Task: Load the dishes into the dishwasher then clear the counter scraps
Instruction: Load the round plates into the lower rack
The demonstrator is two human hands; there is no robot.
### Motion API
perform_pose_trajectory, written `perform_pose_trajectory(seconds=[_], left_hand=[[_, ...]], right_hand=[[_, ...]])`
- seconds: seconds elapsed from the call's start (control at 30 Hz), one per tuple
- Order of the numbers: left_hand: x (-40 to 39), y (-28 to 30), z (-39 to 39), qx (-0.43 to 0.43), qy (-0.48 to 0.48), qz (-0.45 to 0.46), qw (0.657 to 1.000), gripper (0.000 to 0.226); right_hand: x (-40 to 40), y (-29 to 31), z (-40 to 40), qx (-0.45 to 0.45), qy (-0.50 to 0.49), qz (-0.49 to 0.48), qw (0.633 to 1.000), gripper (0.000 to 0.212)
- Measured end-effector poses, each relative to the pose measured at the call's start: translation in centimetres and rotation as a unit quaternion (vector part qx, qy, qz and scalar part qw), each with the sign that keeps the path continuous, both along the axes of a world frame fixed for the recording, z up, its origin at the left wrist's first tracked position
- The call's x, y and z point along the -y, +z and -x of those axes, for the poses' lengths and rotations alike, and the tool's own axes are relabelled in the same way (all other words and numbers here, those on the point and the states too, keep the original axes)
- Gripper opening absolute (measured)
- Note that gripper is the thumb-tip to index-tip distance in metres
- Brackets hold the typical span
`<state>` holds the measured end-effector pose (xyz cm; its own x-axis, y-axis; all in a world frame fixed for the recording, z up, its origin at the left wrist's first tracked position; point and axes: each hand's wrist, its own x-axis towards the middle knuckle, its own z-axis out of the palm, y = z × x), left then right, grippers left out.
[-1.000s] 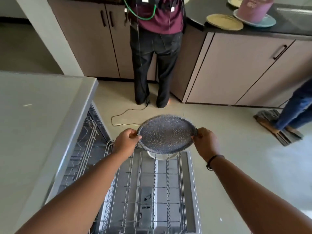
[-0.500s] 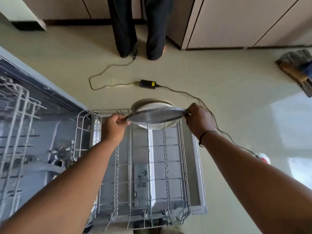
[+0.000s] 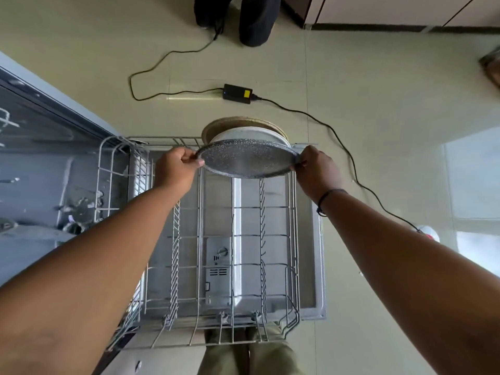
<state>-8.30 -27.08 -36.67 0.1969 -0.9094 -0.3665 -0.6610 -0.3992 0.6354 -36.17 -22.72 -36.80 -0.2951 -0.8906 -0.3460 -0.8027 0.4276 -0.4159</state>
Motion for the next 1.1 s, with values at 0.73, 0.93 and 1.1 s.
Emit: perform_pose_trajectory(seconds=[0.73,0.93,1.1], left_hand=[[-1.6,-2.5,1.5,-0.035,-0.109,-0.154,0.981,0.013],[-4.8,-0.3,1.6,-0.052,-0.161,-0.191,0.967,0.020],[-10.6,6.6,0.1,-0.062,-0.182,-0.195,0.962,0.010]], right_hand=[[0.7,-2.7,-1.6,0.081,-0.028,-0.087,0.993,0.029],[-2.0,-1.0,-2.6,0.086,0.032,-0.118,0.989,0.054],[-7.2,3.1,-4.5,0.075,0.120,-0.219,0.965,0.071]])
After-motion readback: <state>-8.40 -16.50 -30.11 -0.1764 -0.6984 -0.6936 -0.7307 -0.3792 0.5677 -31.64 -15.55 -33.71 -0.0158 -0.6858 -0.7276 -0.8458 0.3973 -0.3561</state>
